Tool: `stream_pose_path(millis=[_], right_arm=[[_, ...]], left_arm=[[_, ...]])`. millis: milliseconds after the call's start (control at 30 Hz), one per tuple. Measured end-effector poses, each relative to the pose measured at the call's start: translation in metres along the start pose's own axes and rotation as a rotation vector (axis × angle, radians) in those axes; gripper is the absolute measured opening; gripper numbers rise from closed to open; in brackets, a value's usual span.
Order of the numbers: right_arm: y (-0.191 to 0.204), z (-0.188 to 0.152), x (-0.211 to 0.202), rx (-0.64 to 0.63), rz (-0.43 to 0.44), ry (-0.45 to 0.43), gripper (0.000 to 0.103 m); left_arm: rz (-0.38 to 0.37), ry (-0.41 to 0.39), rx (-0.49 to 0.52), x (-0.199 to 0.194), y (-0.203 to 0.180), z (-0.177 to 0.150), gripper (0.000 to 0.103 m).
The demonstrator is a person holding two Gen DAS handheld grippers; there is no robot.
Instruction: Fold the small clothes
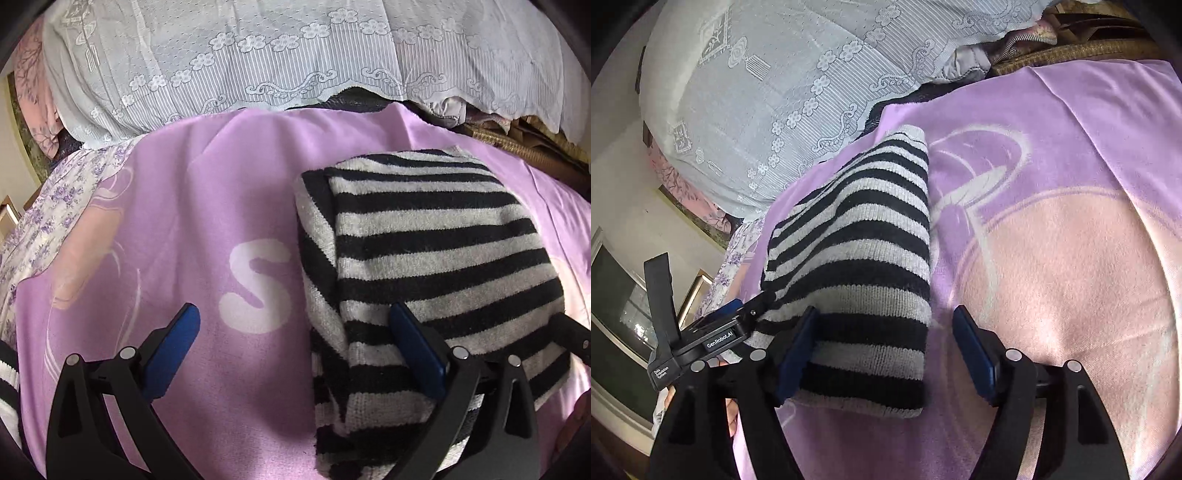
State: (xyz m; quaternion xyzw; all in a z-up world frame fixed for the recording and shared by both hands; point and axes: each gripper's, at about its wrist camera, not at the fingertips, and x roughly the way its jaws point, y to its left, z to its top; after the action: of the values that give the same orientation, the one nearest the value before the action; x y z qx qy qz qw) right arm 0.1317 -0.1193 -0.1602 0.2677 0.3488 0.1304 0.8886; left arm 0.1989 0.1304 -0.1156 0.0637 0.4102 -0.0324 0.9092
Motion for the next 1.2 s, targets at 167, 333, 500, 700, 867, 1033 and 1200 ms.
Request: stream_pose_path(millis=[167,333,500,700,867,1033,1200], right_arm=[[0.000,-0.003,-0.002,0.010,0.011,-0.003,0.075],[-0.001,-0.003,-0.002,0.021,0.026,-0.001,0.076],[-0.003,0.002,0.004,0.037,0.059,0.010,0.078],[-0.007,0.015,0.019,0.067,0.126,0.049,0.078],[-0.004,0.030,0.037,0.042,0.135,0.080,0.078],[-0.004,0.044,0.055,0.042,0.145,0.079,0.078],[-0.002,0.047,0.059,0.026,0.148,0.073,0.079]], left_arm=[[-0.066,-0.023,0.016,-0.010,-0.003,0.001,0.099],[-0.281,0.086,-0.037,0.005,0.002,0.000,0.099],[-0.429,0.155,-0.143,0.019,0.020,0.000,0.099],[-0.482,0.171,-0.062,0.023,-0.005,0.001,0.099],[-0.497,0.198,-0.077,0.041,-0.015,0.017,0.099],[-0.572,0.199,-0.085,0.046,-0.015,0.020,0.099],[-0.592,0.202,-0.072,0.045,-0.019,0.020,0.099]])
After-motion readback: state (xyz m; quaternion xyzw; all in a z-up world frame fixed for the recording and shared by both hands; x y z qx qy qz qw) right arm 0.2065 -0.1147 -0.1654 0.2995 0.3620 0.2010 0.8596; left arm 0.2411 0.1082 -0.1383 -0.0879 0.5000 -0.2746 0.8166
